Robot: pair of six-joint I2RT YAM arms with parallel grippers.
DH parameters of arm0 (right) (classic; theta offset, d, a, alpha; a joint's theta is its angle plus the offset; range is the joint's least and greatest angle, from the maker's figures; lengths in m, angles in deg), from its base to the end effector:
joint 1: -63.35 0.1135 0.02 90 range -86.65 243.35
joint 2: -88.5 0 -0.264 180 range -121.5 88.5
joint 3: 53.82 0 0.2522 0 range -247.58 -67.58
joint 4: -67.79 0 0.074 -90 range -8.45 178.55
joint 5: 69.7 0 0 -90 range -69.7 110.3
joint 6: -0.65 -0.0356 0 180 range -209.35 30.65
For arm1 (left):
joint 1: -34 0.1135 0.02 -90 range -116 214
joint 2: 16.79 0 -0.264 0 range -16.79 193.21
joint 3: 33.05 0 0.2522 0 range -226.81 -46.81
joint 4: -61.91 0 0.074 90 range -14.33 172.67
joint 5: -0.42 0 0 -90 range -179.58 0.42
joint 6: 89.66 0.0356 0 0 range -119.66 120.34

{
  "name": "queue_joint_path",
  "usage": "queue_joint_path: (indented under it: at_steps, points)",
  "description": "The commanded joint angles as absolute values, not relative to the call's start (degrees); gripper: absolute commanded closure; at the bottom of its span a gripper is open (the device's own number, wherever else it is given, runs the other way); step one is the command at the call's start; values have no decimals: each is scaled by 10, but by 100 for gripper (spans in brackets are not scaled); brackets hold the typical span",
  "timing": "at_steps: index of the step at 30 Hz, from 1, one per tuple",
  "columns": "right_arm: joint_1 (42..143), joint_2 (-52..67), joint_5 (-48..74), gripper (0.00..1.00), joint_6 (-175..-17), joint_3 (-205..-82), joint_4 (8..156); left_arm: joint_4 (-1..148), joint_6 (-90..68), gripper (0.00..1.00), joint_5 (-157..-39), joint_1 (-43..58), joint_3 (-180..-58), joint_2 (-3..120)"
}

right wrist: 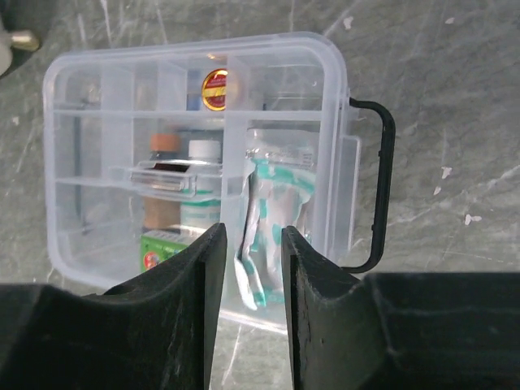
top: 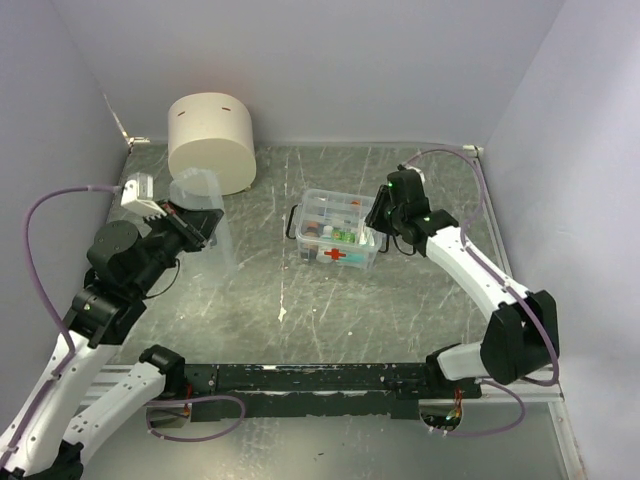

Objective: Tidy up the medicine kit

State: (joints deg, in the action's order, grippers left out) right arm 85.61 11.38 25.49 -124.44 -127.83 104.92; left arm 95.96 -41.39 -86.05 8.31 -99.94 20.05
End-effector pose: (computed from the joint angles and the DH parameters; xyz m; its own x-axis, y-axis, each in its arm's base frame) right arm 0.2757 0.1093 0.2865 -0.6693 0.3446 -0.6582 0.0873 0.9162 0.3910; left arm 0.1238 -0.0571 0.3904 -0.2981 -0.5938 -0.7473 0.2398 0.7112 -0.6608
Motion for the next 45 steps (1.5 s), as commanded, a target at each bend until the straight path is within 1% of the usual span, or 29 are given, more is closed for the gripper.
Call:
queue_joint_path:
  at_steps: [1, 8, 13, 21, 24, 27, 29, 31, 33, 36, 41, 45]
  points:
    - [858, 84, 309, 68, -1261, -1312, 1031, 888, -377, 93, -970, 87, -1029, 221]
    - [859, 42, 297, 71, -1253, -1317, 1009, 814, -385, 93, -1056, 87, -1029, 249]
    - [859, 30, 293, 71, -1252, -1329, 1010, 803, -388, 93, -1077, 87, -1035, 266]
    - [858, 31, 291, 69, -1238, -1347, 1022, 770, -414, 93, -1113, 87, -1032, 278]
    - [858, 56, 296, 65, -1232, -1348, 1022, 755, -420, 93, -1133, 87, -1036, 283]
    - [858, 104, 291, 56, -1209, -1343, 1008, 737, -424, 93, -1163, 87, -1043, 293]
    - [858, 136, 268, 49, -1160, -1338, 980, 718, -421, 93, -1196, 87, -1043, 301]
    - [858, 166, 217, 42, -1101, -1331, 941, 713, -407, 93, -1229, 87, -1048, 310]
    - [858, 191, 134, 38, -1026, -1331, 904, 710, -396, 93, -1259, 87, -1059, 321]
    - [860, 216, 9, 37, -944, -1330, 853, 692, -398, 93, -1310, 87, -1068, 334]
    - [876, 250, -148, 36, -849, -1294, 744, 695, -397, 93, -1378, 87, -1076, 351]
    - [889, 271, -330, 35, -700, -1263, 716, 702, -395, 93, -1443, 87, -1071, 352]
